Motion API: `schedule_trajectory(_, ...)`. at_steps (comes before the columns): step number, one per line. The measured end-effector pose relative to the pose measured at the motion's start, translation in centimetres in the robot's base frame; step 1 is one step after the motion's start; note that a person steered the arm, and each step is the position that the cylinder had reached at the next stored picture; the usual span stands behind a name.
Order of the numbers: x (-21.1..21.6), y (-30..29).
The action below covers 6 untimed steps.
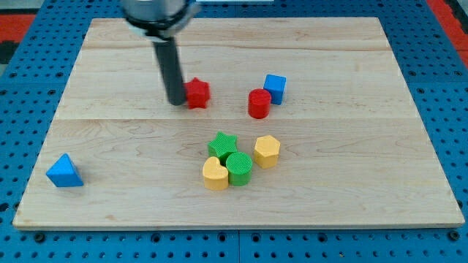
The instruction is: Move the blue triangle diagonally bottom left to the red star
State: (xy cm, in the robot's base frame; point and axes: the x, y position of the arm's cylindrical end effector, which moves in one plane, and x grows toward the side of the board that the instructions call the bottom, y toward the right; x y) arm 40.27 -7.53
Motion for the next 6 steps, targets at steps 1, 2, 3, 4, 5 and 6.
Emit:
schedule_trajectory(1,0.0,-2.1)
schedule_trajectory(2,1.8,-13.1)
schedule_trajectory(3,8.0,-19.8)
schedule_trajectory(4,13.6,-22.9)
schedule_trajectory(5,18.4,-21.0)
schedule_trajectory(6,19.0,-18.2)
